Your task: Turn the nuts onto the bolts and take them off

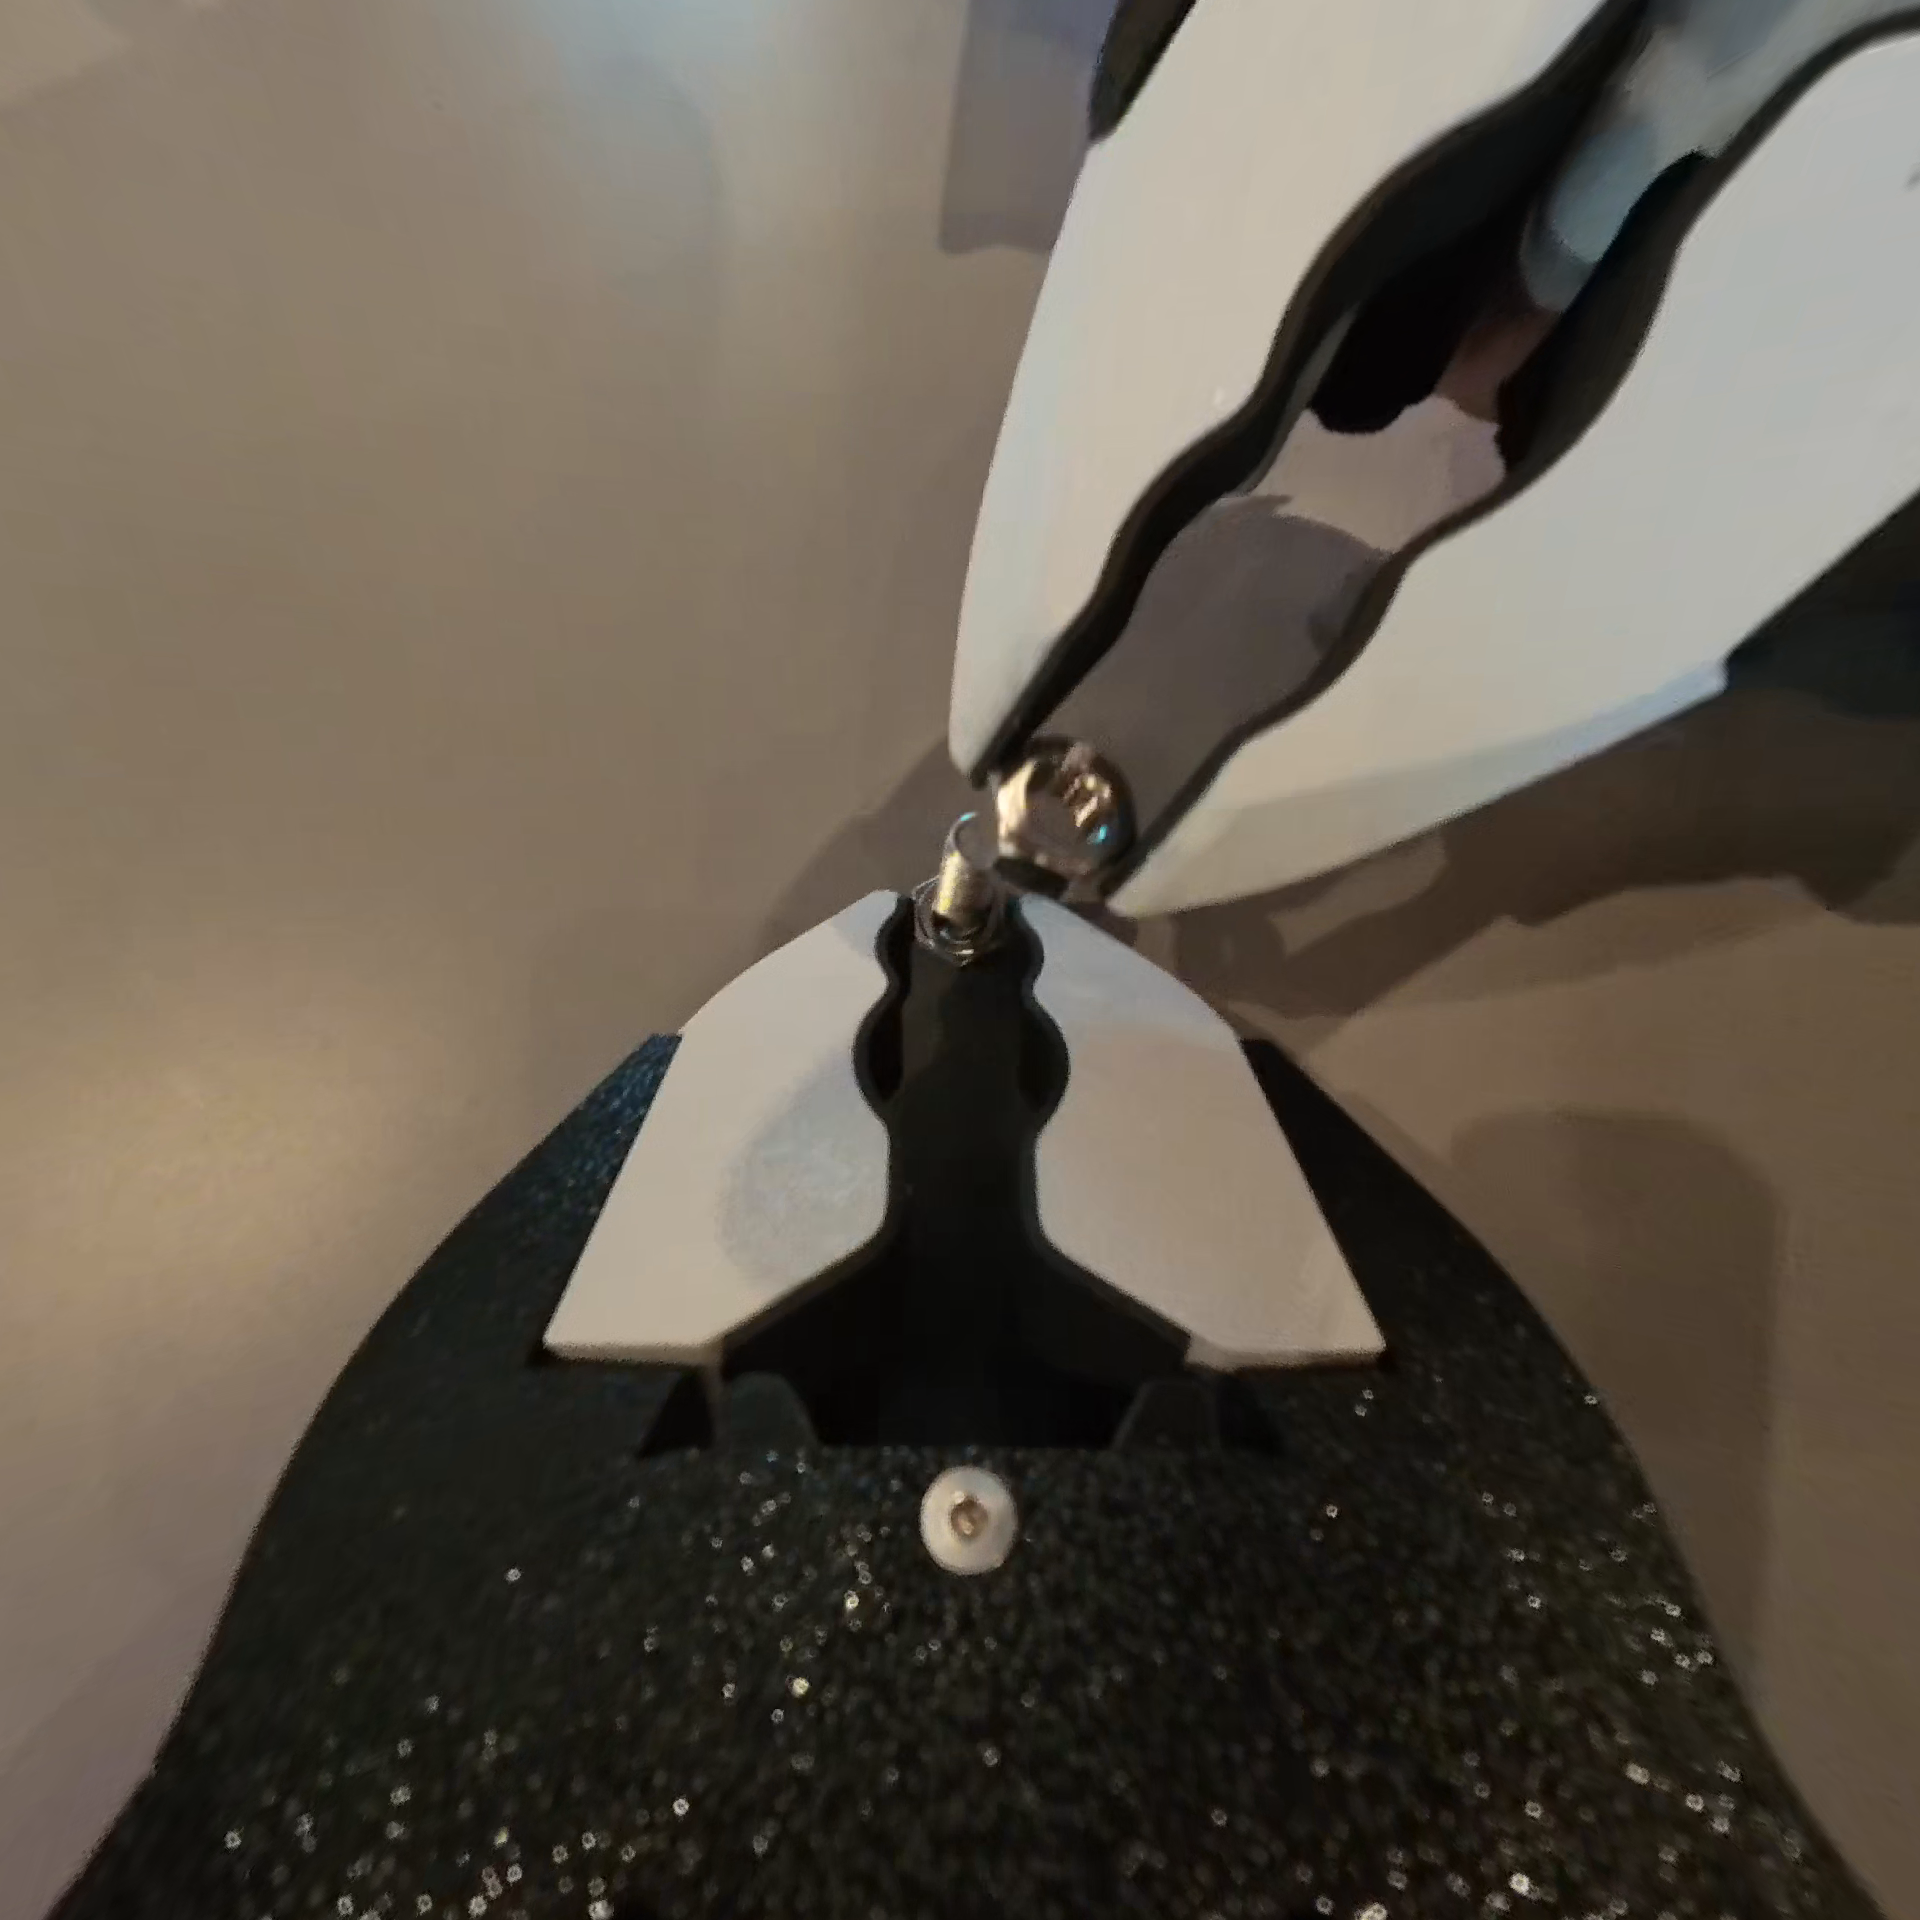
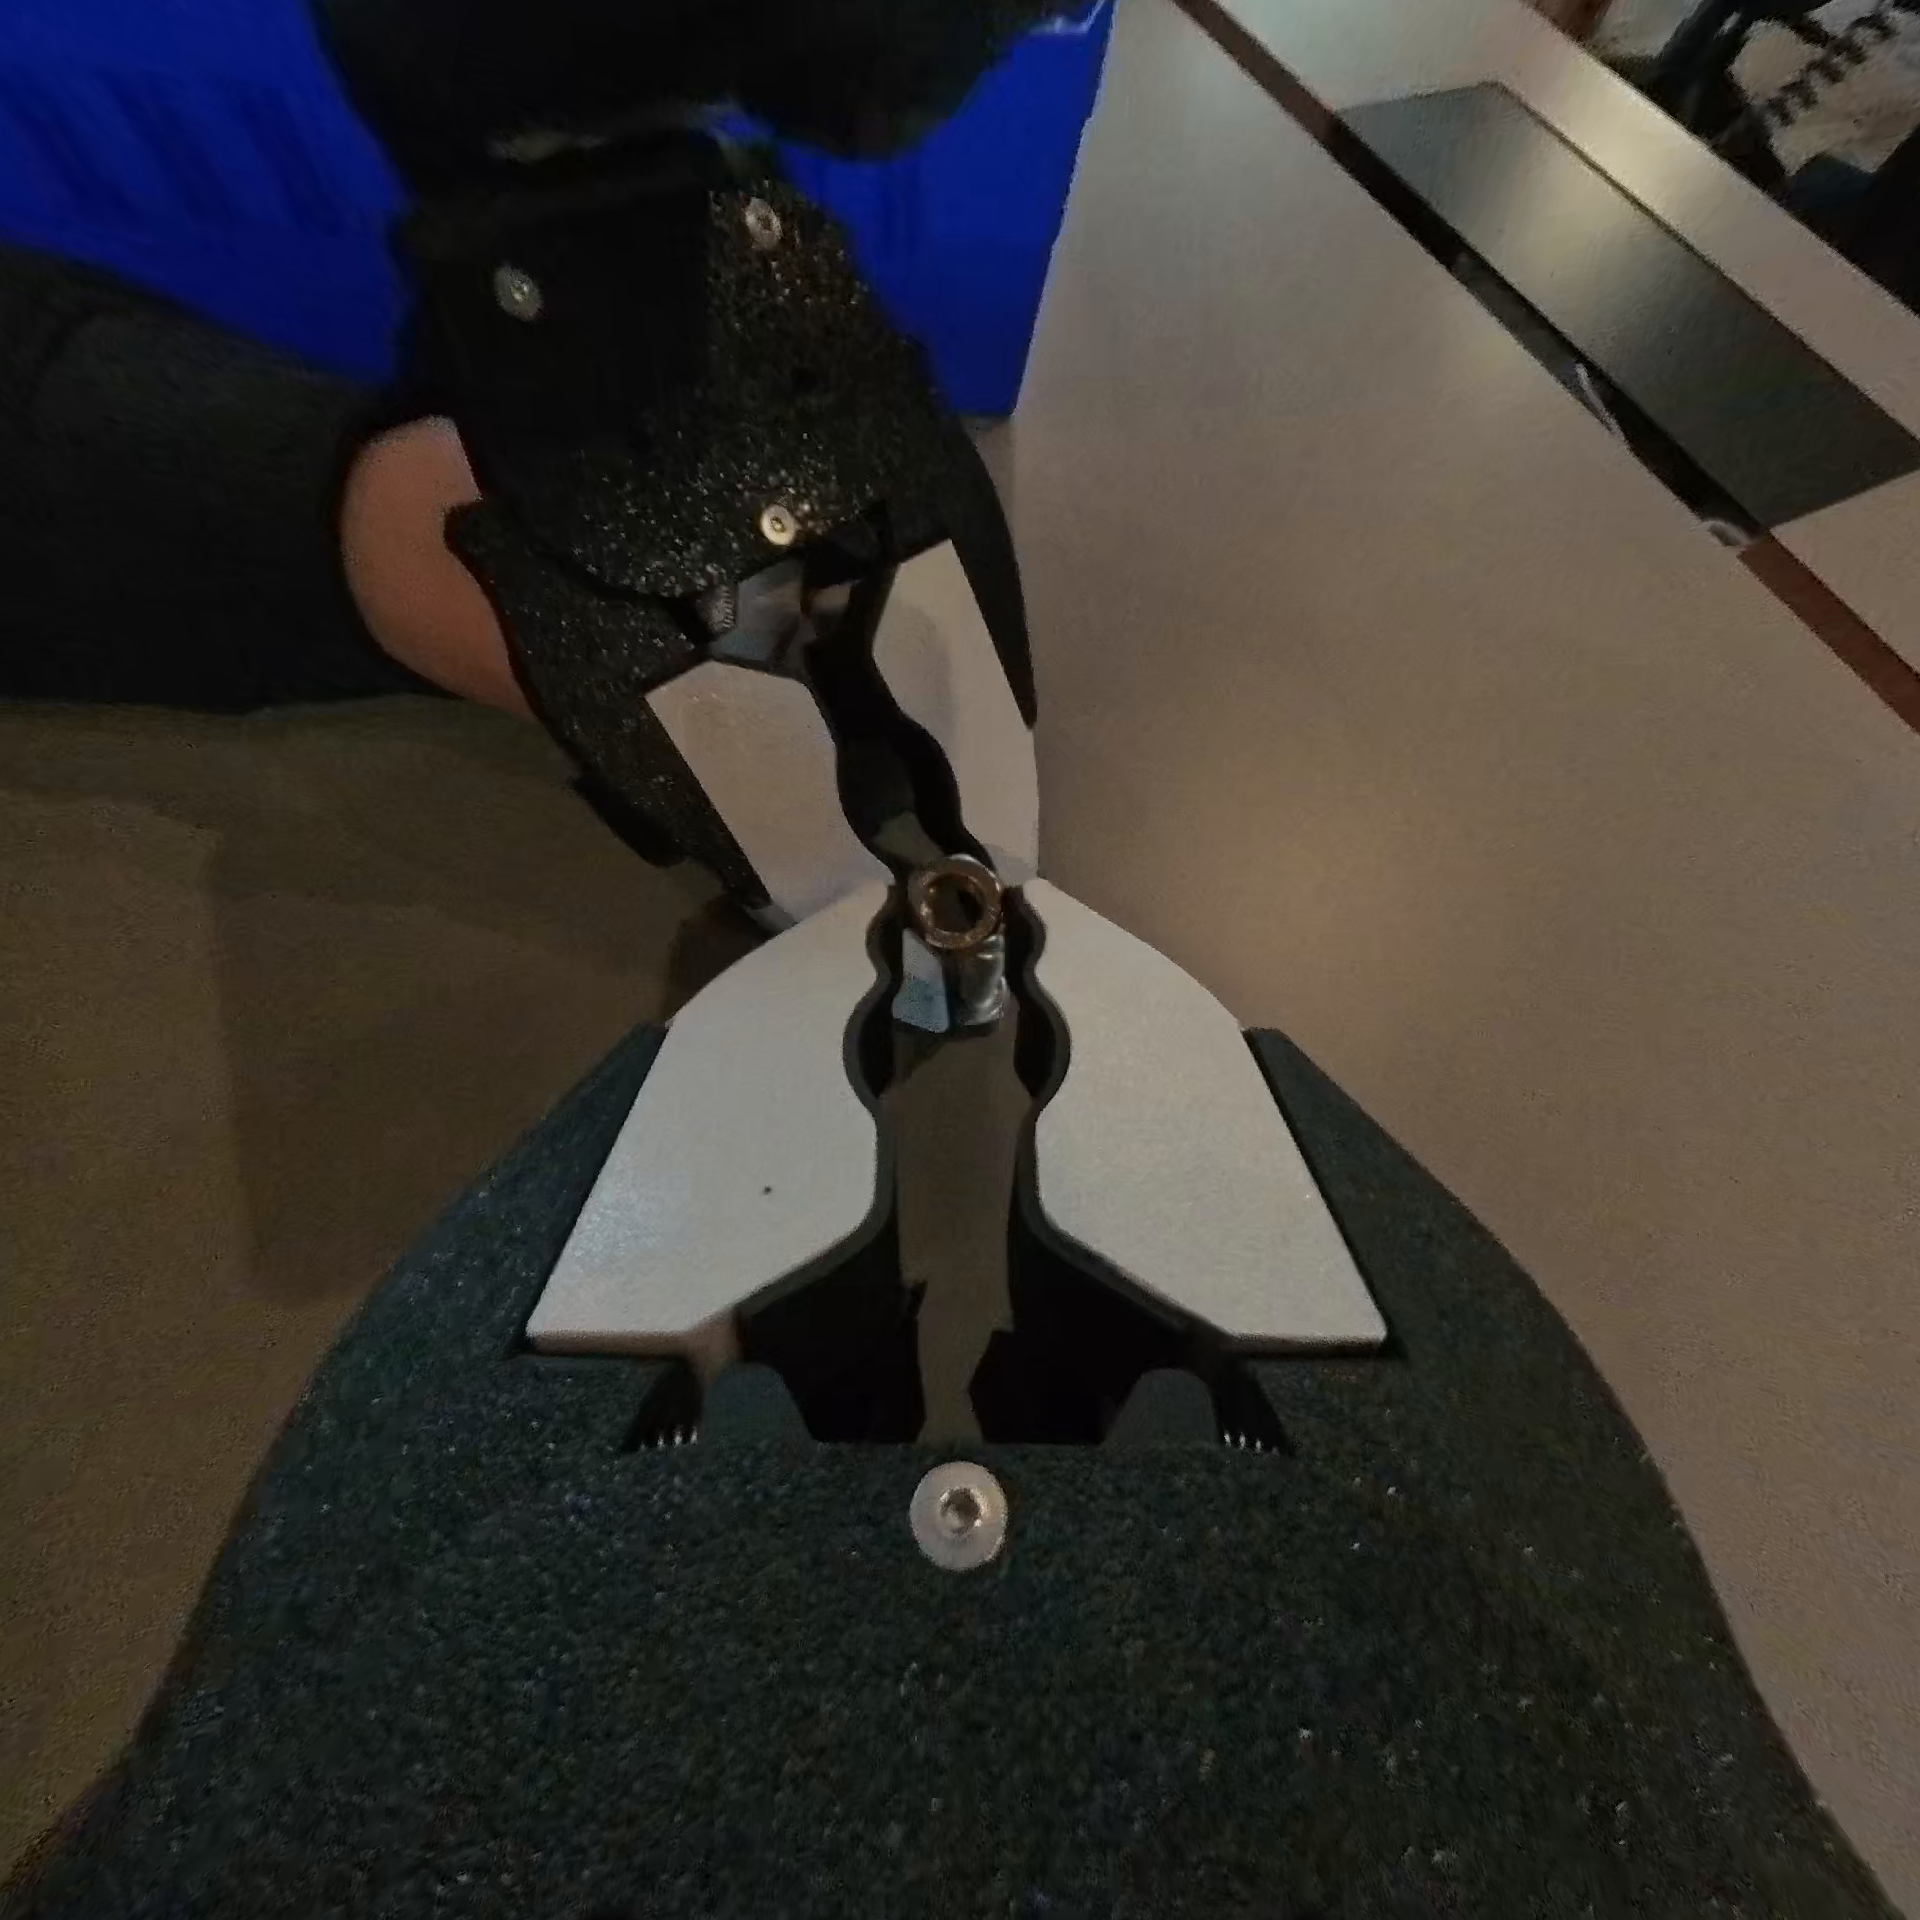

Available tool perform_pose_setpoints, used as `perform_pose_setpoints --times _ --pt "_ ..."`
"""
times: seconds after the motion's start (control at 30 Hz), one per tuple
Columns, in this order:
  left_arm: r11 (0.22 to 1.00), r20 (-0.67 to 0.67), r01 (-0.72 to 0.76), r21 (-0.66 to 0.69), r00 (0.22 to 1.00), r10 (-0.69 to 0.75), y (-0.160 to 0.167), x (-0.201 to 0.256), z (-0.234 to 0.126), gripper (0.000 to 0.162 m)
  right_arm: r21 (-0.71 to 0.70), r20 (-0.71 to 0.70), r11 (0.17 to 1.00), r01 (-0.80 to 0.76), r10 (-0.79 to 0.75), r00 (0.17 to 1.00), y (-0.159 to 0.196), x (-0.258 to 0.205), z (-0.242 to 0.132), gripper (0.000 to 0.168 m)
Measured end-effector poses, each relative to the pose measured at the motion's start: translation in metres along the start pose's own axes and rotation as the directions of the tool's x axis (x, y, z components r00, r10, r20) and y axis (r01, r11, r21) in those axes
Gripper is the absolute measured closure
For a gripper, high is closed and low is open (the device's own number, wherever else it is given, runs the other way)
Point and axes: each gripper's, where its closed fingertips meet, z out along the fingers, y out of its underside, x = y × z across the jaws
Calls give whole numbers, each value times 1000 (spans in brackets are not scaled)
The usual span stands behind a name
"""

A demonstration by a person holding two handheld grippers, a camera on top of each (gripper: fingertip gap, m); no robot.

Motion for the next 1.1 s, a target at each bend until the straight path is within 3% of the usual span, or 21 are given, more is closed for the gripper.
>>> perform_pose_setpoints --times 0.37,1.1 --pt "1000 -28 -24 -5 999 24 0 4 1 145 -210 101 976 52 -31 994 11 0 9 150" --pt "1000 -29 -25 -4 999 25 -1 4 1 146 -186 179 983 3 31 983 24 -1 10 151"
